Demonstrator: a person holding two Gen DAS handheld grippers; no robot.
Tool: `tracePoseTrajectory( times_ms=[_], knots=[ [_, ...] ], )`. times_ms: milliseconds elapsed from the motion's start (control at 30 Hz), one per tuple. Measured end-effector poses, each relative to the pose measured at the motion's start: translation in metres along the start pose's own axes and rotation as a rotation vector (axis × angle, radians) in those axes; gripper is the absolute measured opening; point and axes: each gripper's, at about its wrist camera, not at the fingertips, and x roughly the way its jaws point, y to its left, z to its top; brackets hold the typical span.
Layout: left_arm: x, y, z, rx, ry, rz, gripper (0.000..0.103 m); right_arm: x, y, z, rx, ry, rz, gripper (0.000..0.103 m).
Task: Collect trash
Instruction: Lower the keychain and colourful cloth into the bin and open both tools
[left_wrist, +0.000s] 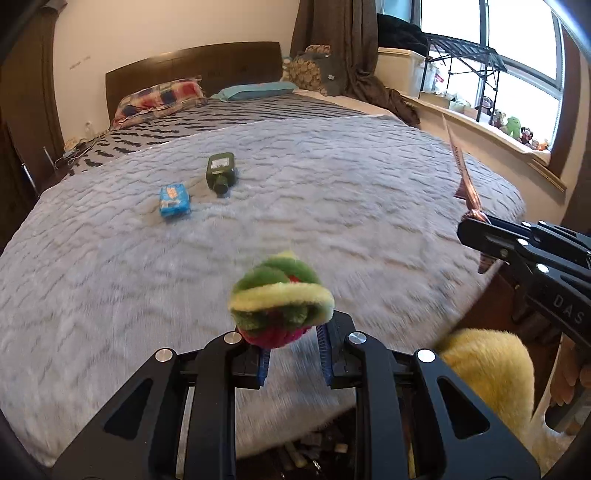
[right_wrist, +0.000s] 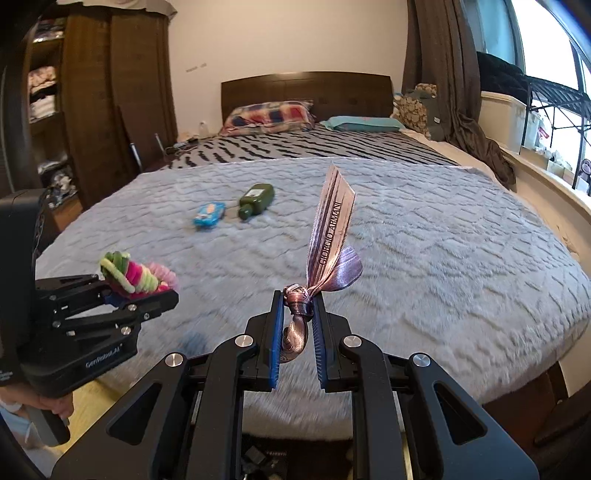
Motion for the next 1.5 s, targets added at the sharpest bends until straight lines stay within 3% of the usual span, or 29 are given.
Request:
tracePoseTrajectory(
  times_ms=[167, 300, 633, 1167, 1500],
  knots=[
    [-0.024, -0.01, -0.043, -0.022, 0.01, -0.013, 0.02, -0.018, 0.012, -0.027, -0.004, 0.012, 0.023, 0.016],
    [-0.028, -0.012, -0.078, -0.052, 0.049, -0.01, 0.02, -0.017, 0.021, -0.054, 0.002, 0.074, 0.067, 0.016],
    [0.002, 0.0, -0.152, -0.14, 0.236, -0.02, 0.02, 0.024, 0.049, -0.114, -0.004, 0.286, 0.139, 0.016],
    [0.081, 0.007, -0.215, -0.222, 0.506, -0.104, 0.02, 0.099, 0.046, -0.194, 0.122, 0.64, 0.241, 0.016],
    [0.103, 0.005, -0.229, -0.243, 0.586, -0.135, 0.022, 0.117, 0.047, -0.206, 0.133, 0.709, 0.235, 0.019]
  ],
)
